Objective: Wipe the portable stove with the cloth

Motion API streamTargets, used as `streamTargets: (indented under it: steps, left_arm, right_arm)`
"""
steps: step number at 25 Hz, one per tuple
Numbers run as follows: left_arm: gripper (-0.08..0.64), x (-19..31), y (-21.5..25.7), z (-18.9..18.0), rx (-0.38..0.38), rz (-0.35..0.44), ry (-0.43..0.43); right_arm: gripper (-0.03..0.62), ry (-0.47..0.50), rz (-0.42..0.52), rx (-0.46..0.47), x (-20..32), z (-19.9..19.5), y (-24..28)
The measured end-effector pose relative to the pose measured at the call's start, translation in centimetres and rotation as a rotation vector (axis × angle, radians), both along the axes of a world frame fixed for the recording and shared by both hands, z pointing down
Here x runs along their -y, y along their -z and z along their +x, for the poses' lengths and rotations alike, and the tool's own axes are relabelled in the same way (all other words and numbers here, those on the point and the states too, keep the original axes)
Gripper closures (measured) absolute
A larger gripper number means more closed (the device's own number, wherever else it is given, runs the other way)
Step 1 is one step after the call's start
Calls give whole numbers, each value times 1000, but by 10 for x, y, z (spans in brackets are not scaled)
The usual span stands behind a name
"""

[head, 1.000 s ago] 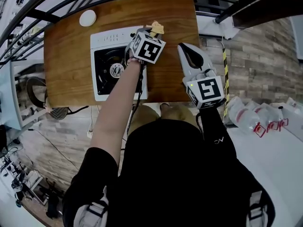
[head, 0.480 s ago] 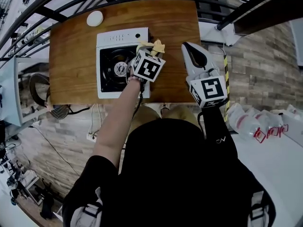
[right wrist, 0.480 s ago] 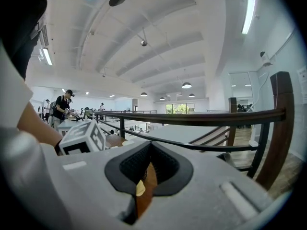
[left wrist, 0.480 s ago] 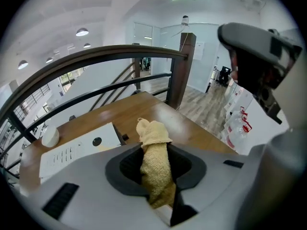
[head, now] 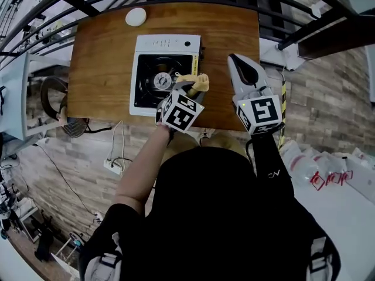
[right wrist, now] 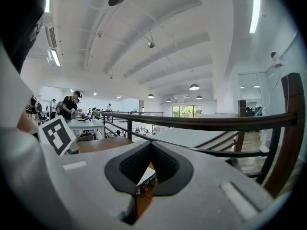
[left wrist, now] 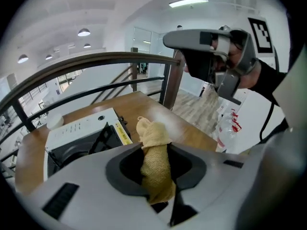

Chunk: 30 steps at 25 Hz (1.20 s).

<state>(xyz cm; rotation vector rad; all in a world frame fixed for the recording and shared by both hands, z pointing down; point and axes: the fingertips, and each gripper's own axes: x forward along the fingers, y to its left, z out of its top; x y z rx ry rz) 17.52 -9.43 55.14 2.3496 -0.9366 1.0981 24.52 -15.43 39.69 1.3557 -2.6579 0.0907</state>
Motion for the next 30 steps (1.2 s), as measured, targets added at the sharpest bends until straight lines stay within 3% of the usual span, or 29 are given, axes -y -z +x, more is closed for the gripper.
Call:
streamTargets:
  steps: [9,13,16,20,30]
  left_arm:
    - [468,-85,-21,10,-80,-113,-69]
    - [468,-100,-27,12,-95,-120,-67]
    - [468,-92,-22,13,-107,-87,-55]
    - [467,-69,-2,10,-117,20,-47]
    - [466,5,76,-38,-233,233,105]
  right_arm:
    - [589,-2,4,-6,-5,0,1]
    - [589,-2,5,-12,-7,1,1]
    - [589,-1,13,-12,-6,0,4]
    - [589,3,34,-31,-7,-5,8]
    - [589,-4,68,-61,-6,-32,23]
